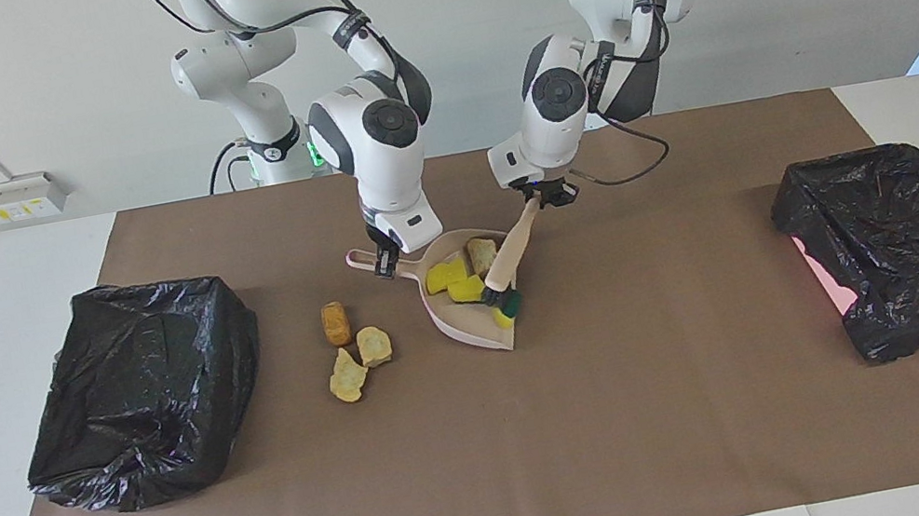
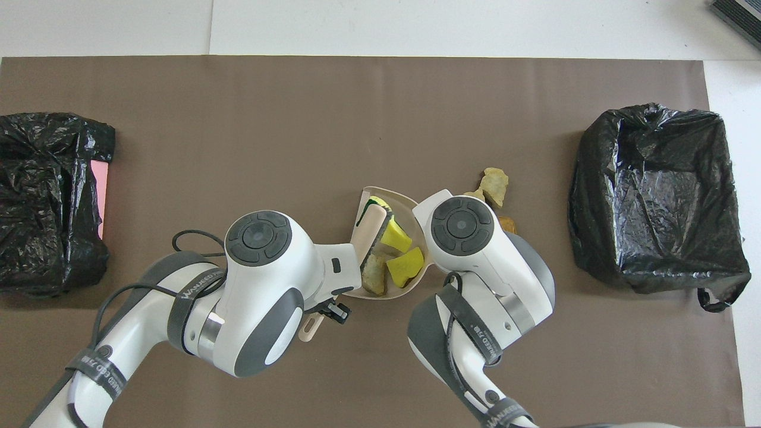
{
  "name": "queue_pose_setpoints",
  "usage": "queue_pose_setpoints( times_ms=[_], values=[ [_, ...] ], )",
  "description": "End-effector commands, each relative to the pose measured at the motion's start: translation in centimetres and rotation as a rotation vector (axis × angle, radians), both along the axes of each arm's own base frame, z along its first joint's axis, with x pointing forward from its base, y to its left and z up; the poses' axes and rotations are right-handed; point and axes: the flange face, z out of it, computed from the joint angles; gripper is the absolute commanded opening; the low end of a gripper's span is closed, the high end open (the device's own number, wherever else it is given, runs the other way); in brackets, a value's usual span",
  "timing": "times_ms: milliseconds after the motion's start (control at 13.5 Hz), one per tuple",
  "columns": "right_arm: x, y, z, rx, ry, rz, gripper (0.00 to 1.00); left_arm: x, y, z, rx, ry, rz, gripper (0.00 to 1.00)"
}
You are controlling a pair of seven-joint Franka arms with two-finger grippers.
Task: Sweep and dump trash in bin
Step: 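Brush the remaining yellow pieces into the dustpan held by the right gripper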
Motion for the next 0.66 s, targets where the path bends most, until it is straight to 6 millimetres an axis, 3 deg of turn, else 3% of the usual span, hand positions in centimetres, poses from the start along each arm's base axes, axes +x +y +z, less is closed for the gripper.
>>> queue_pose_setpoints(
  times_ms=[0,148,295,443,591],
  values=[
    [0.1,0.1,0.1,-0.009,-0.027,-0.013,0.00,0.4,-0.1,2.4,-0.016,0.002,0.022,0.00],
    [0.3,-0.2,0.2,-0.007,-0.028,-0.018,0.00,0.4,0.3,3.8,-0.027,-0.012,0.030,0.00],
    [0.3,-0.4,0.1,-0.006,-0.025,-0.023,0.00,-0.1,0.4,3.7,-0.025,-0.010,0.025,0.00],
    [0.4,-0.4,0.1,-0.002,-0.023,-0.027,0.00,-1.7,0.5,3.0,-0.013,0.008,0.001,0.00],
    [0.3,-0.6,-0.1,-0.003,-0.020,-0.030,0.00,-4.4,-0.8,2.0,0.010,0.037,-0.046,0.00]
  ],
)
